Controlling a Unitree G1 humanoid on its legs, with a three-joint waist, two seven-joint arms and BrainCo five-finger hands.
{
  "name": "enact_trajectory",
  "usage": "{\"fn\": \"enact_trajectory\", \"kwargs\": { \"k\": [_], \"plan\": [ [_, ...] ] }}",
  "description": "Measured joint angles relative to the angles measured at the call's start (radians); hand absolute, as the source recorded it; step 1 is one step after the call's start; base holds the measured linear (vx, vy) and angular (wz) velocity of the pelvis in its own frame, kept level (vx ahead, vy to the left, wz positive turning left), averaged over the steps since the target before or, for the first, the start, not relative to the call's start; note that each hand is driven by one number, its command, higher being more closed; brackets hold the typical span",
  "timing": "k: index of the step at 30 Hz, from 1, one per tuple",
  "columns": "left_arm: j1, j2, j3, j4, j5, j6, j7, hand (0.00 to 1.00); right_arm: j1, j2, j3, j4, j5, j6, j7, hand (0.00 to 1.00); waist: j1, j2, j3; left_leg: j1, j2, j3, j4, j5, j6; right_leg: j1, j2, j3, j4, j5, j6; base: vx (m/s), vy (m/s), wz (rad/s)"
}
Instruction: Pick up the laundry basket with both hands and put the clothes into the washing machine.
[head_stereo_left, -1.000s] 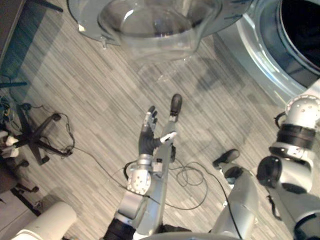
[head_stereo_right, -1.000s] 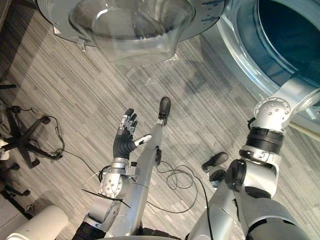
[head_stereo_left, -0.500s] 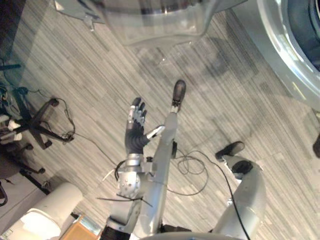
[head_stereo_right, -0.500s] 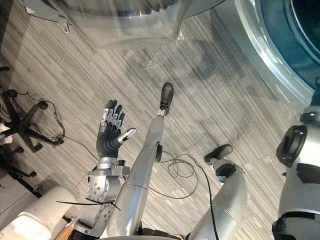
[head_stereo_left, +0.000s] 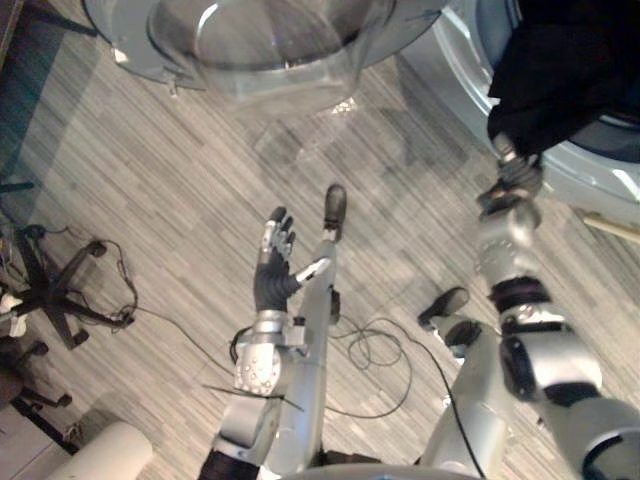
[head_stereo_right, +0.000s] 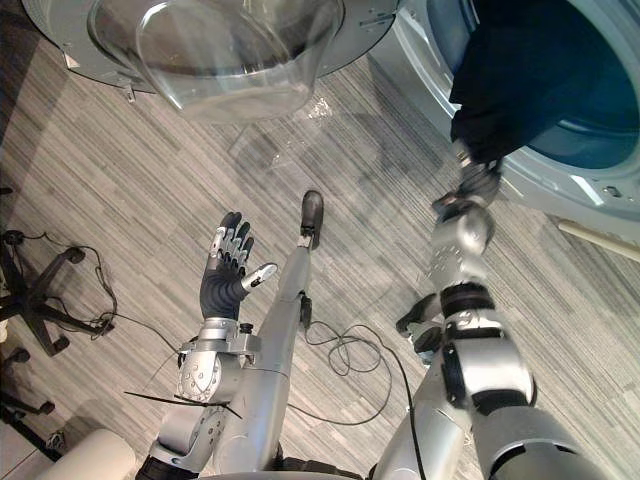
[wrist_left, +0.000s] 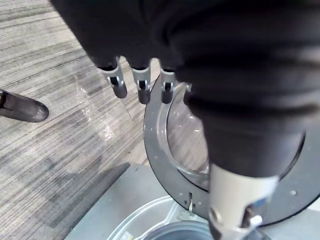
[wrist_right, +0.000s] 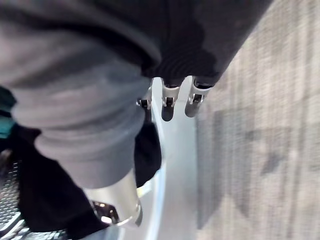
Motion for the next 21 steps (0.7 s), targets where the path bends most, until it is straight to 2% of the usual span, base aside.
{"fn": "enact_trajectory", "kwargs": {
  "k": [3,7,10,14,18,21],
  "plan": [
    [-0.003,0.000,0.021,0.004,0.001,0.001,-0.015,0.00,0.104,0.074,-0.005,0.000,-0.029,0.014,0.030,0.00,-0.022,-0.013,-0.009,0.016,-0.004,0.014,-0.001,0.011,0.019,0.018,-0.004,0.004,-0.016,0.004,0.007,0.05,0.008,-0.03],
    [-0.004,-0.002,0.057,0.052,0.002,0.003,-0.017,0.00,0.253,0.146,-0.008,0.004,-0.054,0.021,0.075,0.00,-0.041,-0.024,-0.014,0.065,0.000,0.017,-0.009,0.011,0.020,0.070,0.011,0.002,-0.038,0.004,0.007,0.05,-0.020,-0.03],
    [-0.003,-0.002,0.062,0.063,0.003,0.005,-0.017,0.00,0.318,0.167,-0.007,0.005,-0.067,0.030,0.094,0.00,-0.043,-0.031,-0.018,0.091,0.013,0.021,-0.014,0.002,0.016,0.092,0.027,0.005,-0.049,0.005,0.006,0.01,-0.030,-0.11],
    [-0.009,-0.002,0.069,0.123,0.037,0.023,-0.020,0.00,0.439,0.209,-0.004,0.011,-0.090,0.045,0.121,0.00,-0.069,-0.063,-0.033,0.139,0.026,0.025,-0.012,-0.014,0.015,0.152,0.049,0.001,-0.084,0.010,0.004,0.03,-0.048,-0.06],
    [-0.009,-0.001,0.069,0.146,0.052,0.044,-0.038,0.00,0.546,0.231,0.027,0.008,-0.121,0.059,0.127,0.00,-0.075,-0.090,-0.044,0.216,0.033,0.033,-0.012,-0.027,0.011,0.239,0.062,-0.001,-0.123,0.017,0.005,0.06,-0.058,-0.03],
    [-0.009,0.000,0.077,0.161,0.063,0.045,-0.039,0.00,0.587,0.242,0.034,0.001,-0.125,0.064,0.156,0.00,-0.087,-0.100,-0.049,0.270,0.034,0.035,-0.010,-0.040,0.010,0.299,0.067,-0.003,-0.141,0.017,0.005,0.04,-0.063,0.01]
  ]
}}
